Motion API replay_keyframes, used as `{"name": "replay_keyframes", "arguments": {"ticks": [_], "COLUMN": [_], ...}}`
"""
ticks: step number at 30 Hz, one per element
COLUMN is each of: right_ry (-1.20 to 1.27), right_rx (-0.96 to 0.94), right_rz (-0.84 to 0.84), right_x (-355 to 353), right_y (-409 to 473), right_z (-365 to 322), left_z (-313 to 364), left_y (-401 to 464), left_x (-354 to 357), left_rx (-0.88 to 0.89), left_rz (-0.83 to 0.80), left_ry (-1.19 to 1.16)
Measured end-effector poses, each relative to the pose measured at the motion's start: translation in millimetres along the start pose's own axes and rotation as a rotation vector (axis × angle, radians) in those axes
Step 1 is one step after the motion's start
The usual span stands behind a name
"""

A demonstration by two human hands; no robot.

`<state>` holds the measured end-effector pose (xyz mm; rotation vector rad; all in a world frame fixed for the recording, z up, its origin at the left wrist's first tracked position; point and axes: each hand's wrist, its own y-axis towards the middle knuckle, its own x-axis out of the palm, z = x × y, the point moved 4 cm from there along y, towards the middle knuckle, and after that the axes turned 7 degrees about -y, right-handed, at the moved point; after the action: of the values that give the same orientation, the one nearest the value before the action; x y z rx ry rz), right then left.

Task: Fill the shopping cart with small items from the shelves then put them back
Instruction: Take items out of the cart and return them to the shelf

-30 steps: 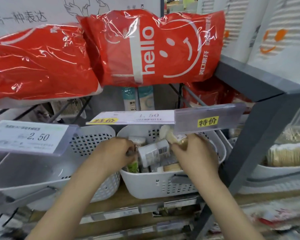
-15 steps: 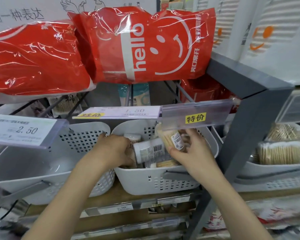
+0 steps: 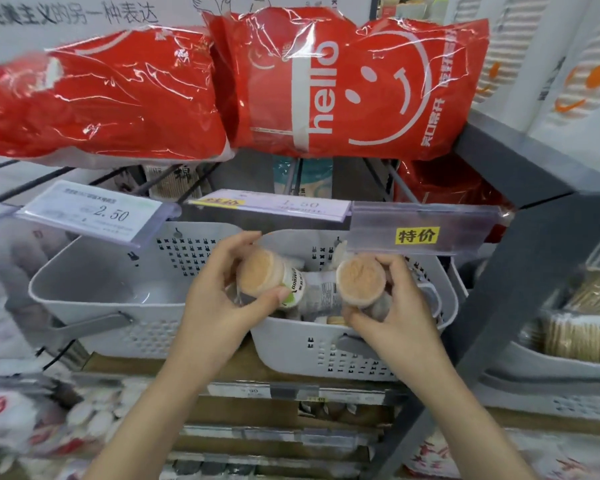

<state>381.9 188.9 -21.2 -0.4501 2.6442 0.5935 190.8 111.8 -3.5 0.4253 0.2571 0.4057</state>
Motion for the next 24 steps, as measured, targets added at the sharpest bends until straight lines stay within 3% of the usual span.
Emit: {"name": "replay_keyframes", "arguments": {"ticks": [4,8,14,24], "right_ry": [0.061,0.218,0.513,0.511], "right_rx": [-0.114,-0.153,-0.033,0.106], "right_rz": [-0.004,-0.135,-0.537,-1.163], "right_x": [15.8,59.9,147.7,349.7], "right_y": [-8.2,-25.4,-54.3,-146.5], "right_z": [-25.1,-48.4,-73.9,-148.2], "left_z": [-4.3,-9.2,-10.0,-5.7], "left_y": [-30.0,-70.9,-139.8,-316.8], "left_x": [-16.2,-44.6,-105.8,-263.5], "left_rx": [-0.125,-0.310,-0.419,-0.382], "left_rz": [0.240,0.411,0.622,1.186], "left_ry": [-0.302,-0.508,-0.639,-0.564]}}
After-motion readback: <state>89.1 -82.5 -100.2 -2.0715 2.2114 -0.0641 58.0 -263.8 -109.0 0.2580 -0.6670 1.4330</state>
